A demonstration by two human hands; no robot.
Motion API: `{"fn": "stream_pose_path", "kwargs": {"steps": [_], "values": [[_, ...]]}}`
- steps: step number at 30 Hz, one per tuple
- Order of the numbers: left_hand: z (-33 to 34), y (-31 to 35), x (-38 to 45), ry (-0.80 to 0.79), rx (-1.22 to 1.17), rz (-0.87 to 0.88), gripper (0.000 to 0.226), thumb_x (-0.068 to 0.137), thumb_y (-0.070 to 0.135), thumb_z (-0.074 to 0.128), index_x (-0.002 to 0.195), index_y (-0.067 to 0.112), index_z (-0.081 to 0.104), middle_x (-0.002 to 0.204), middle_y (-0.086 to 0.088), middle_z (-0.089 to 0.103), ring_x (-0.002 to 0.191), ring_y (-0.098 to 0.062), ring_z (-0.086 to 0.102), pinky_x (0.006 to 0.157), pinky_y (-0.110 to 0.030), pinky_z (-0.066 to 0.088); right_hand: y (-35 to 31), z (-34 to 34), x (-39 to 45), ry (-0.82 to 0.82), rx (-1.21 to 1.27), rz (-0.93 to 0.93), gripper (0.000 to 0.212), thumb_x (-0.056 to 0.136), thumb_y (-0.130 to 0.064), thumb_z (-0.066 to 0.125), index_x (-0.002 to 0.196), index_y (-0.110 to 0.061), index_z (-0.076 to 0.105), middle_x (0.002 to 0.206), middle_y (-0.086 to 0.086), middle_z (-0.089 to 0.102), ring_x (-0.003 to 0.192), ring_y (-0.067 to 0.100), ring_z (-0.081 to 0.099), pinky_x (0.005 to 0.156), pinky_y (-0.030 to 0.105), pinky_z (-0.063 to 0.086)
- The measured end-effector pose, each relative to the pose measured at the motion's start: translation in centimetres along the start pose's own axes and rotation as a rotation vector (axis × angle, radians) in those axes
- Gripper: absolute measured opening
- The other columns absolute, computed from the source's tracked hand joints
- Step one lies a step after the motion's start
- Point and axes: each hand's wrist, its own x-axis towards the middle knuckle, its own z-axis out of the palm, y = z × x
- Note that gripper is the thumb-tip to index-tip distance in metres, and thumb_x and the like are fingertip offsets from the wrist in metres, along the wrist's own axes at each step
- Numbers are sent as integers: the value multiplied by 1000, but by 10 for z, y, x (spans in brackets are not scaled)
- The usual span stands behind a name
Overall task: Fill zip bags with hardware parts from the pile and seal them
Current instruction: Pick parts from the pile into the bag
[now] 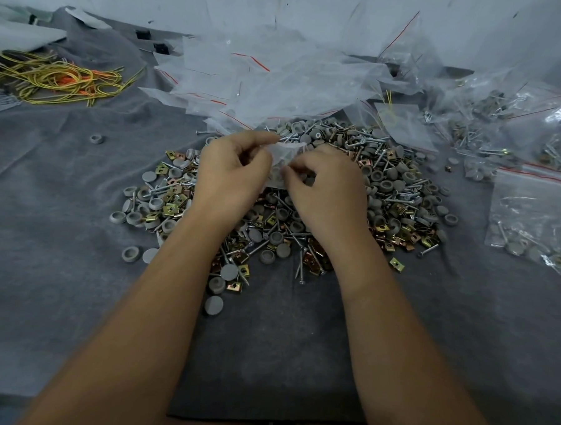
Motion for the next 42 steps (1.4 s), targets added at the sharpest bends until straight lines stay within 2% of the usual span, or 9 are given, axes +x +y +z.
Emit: {"fn": "stream_pose_path", "kwargs": {"steps": [5, 8, 10, 12, 16, 22, 31, 38, 42], "values": [[-2, -2, 2, 176, 81, 44, 23, 93, 12, 52, 98, 22, 71, 45, 19, 50, 38, -1, 37, 42, -14, 29, -5, -3, -1, 2, 201, 61, 15, 91, -23, 63, 98, -17, 76, 87, -6, 63, 82, 11, 59, 74, 36, 52], [-6, -5, 6, 308, 100, 11, 23, 89, 20, 50, 95, 26, 72, 52, 15, 54, 41, -2, 38, 44, -20, 30, -7, -9, -1, 51, 443, 128, 26, 89, -20, 58, 110, -31, 69, 99, -13, 60, 86, -1, 56, 77, 16, 47], [-10, -7, 10, 372, 69, -29, 25, 88, 21, 49, 96, 25, 72, 59, 11, 56, 41, -2, 36, 46, -22, 28, -8, -12, -1, 61, 548, 204, 36, 85, -15, 54, 111, -40, 63, 97, -11, 59, 80, -5, 53, 65, 10, 45], [-12, -9, 12, 397, 44, -51, 25, 90, 17, 48, 97, 23, 71, 58, 10, 53, 40, -2, 33, 45, -21, 26, -6, -13, -1, 38, 460, 257, 32, 84, -11, 51, 102, -34, 65, 90, -10, 59, 74, -2, 54, 60, 18, 49], [-12, -10, 14, 384, 57, -64, 24, 92, 16, 48, 95, 25, 70, 59, 10, 52, 41, -2, 32, 43, -20, 25, 2, -13, 1, -109, -42, 217, 23, 82, -8, 53, 80, -20, 72, 88, -5, 60, 76, 7, 55, 70, 33, 47], [-10, -11, 12, 332, 60, -81, 22, 91, 16, 49, 93, 24, 70, 46, 15, 49, 37, -2, 31, 40, -18, 26, 6, -14, -2, -238, -378, 126, 16, 82, -32, 56, 93, -28, 67, 92, -6, 44, 106, 23, 42, 92, 37, 31], [-4, -11, 9, 184, 78, -77, 22, 93, 14, 48, 93, 21, 69, 38, 17, 40, 33, -4, 31, 36, -14, 22, 9, -16, 0, -284, -373, 150, 20, 85, -27, 58, 100, -33, 69, 111, -3, 55, 117, 24, 38, 100, 42, 26], [-3, -13, 9, 130, 122, -38, 19, 92, 17, 50, 89, 23, 68, 39, 17, 42, 34, -4, 32, 36, -13, 22, 9, -18, 1, -286, -347, 126, 9, 84, -29, 62, 88, -31, 69, 102, -6, 53, 113, 22, 41, 97, 40, 27], [-2, -14, 9, 125, 130, -32, 19, 93, 17, 50, 89, 24, 67, 39, 17, 43, 34, -3, 32, 35, -13, 22, 5, -17, 3, -170, -188, 130, 10, 85, -25, 62, 86, -28, 71, 91, -9, 56, 100, 18, 52, 96, 39, 37]]}}
